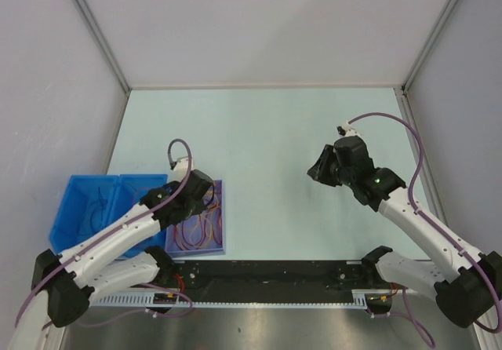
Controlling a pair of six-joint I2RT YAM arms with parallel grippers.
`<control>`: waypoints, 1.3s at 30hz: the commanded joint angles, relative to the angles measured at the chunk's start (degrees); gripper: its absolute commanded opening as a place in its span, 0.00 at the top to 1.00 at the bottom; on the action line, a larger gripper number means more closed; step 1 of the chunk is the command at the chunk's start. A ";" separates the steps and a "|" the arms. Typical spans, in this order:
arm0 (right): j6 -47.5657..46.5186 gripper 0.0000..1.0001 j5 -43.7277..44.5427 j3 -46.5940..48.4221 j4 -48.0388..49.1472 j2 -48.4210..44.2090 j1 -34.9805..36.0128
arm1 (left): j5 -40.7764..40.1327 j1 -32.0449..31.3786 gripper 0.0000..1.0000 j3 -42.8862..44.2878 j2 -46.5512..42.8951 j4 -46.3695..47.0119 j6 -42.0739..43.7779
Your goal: Untangle the cables
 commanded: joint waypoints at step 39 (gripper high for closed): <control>-0.58 0.73 -0.50 -1.85 0.88 -2.64 -1.19 | 10.36 17.64 0.02 3.24 -15.26 -0.68 5.15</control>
